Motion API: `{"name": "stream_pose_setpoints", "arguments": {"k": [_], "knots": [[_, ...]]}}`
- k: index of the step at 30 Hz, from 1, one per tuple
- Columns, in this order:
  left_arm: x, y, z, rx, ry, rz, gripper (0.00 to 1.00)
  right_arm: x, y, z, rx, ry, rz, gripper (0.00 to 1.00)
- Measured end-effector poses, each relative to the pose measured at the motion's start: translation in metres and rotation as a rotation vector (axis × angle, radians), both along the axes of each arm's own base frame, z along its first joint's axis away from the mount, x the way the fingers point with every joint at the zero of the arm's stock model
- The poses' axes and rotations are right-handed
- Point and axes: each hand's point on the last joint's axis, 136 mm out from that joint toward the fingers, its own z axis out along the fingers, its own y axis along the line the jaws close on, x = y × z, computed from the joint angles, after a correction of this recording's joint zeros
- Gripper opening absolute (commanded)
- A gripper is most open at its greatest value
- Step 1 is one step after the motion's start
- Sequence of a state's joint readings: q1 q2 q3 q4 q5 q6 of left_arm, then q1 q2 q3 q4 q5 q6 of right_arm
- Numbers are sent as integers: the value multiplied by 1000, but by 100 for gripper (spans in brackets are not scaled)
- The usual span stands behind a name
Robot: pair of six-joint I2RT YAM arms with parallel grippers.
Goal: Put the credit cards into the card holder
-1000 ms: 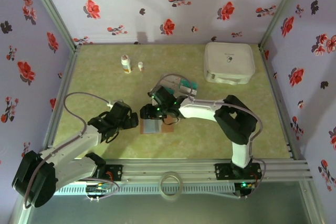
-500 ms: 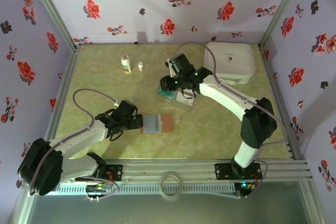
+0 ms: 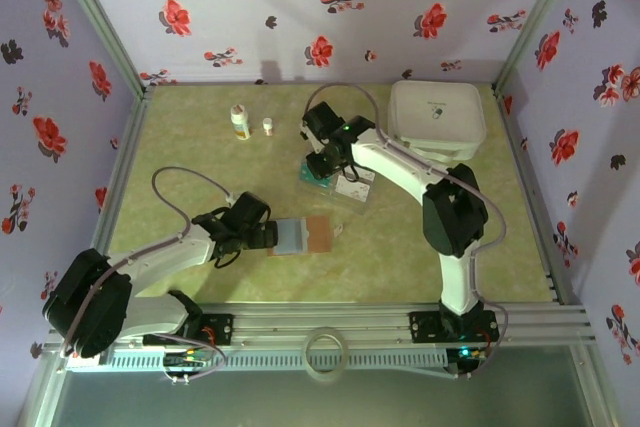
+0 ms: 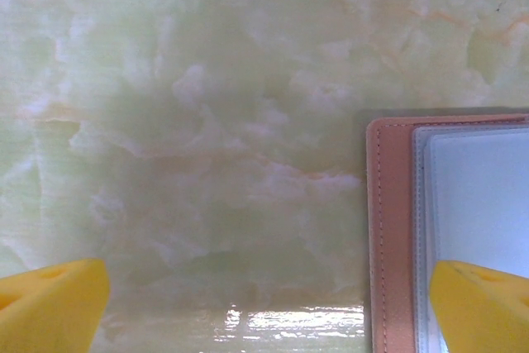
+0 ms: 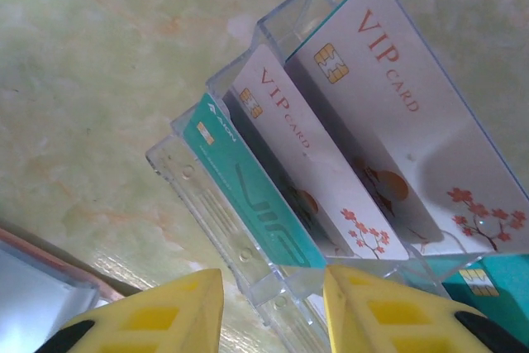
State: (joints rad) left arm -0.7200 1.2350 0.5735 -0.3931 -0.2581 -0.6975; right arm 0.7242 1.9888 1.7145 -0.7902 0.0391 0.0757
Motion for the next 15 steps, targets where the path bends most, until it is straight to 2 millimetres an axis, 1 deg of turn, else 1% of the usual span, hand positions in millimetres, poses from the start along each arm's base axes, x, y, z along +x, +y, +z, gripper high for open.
{"name": "stream_pose_setpoints", "arguments": {"k": [3,9,15], "knots": [[0,0,0,0,0,0,100,4,1,-4,-20,-3,11,37],[0,0,0,0,0,0,100,12,7,-4,-25,-11,21,36],[0,0,0,-2,-2,0,100,17,10,-15,-48,-1,32,36]]}}
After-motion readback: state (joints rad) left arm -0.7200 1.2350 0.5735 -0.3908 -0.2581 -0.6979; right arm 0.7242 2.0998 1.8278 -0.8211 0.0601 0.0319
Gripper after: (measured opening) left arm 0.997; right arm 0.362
